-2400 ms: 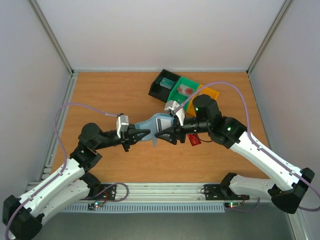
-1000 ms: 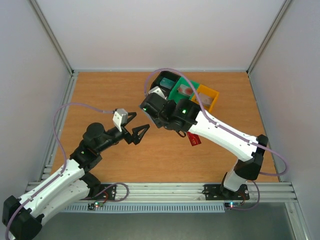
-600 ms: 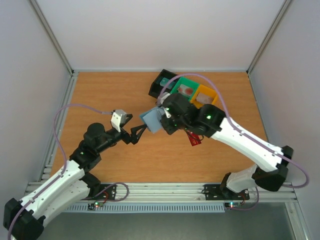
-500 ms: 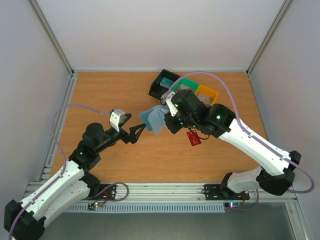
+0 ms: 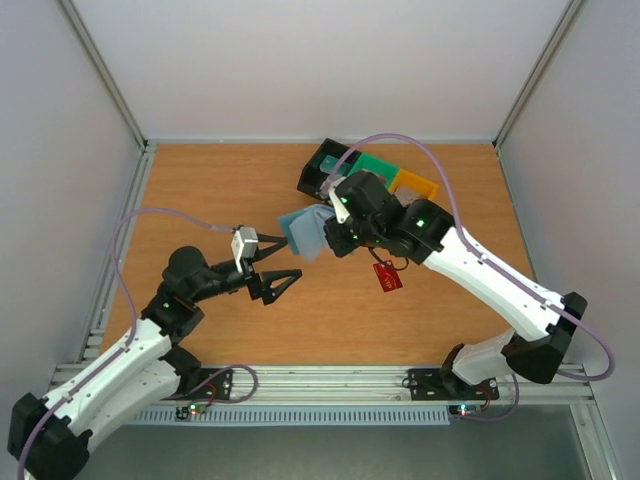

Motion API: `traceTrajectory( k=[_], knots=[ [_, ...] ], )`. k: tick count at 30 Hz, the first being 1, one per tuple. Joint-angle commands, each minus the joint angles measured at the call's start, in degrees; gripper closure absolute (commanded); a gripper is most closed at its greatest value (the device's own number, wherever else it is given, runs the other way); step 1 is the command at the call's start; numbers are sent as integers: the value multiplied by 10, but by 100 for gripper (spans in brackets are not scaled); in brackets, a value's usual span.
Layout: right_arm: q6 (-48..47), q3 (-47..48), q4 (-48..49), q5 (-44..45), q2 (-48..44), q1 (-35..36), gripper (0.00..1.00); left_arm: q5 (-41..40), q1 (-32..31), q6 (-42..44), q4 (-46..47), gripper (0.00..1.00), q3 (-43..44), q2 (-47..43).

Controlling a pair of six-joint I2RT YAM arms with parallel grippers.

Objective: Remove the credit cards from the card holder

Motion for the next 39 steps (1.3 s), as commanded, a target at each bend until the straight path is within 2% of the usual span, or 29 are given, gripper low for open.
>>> traceTrajectory(
  k=[1, 7, 11, 15, 21, 25, 28, 34, 39],
  knots=[
    [24, 22, 53, -17, 19, 21, 99, -31, -4, -26, 53, 1, 9, 30],
    [44, 30, 43, 39, 29, 31, 99, -144, -4, -21, -5, 1, 7, 38],
    [97, 55, 1, 164, 50, 32, 99, -162, -6, -37, 17, 1, 4, 43],
    [106, 57, 42, 180, 67, 46, 99, -212, -21, -16, 29, 1, 15, 61],
    [104, 71, 91, 179, 98, 75, 99, -314, -61, 110, 110, 1, 30, 95],
    [100, 90, 83, 177, 121, 75, 99, -387, -86, 211, 115, 1, 38, 108],
    [95, 86, 92, 181, 125, 75, 99, -377, -96, 226, 107, 1, 32, 96],
    [91, 97, 86, 169, 140, 75, 99, -374, -100, 201, 113, 1, 22, 92],
    [78, 97, 82, 159, 142, 75, 99, -334, -100, 232, 112, 1, 27, 92]
  ],
)
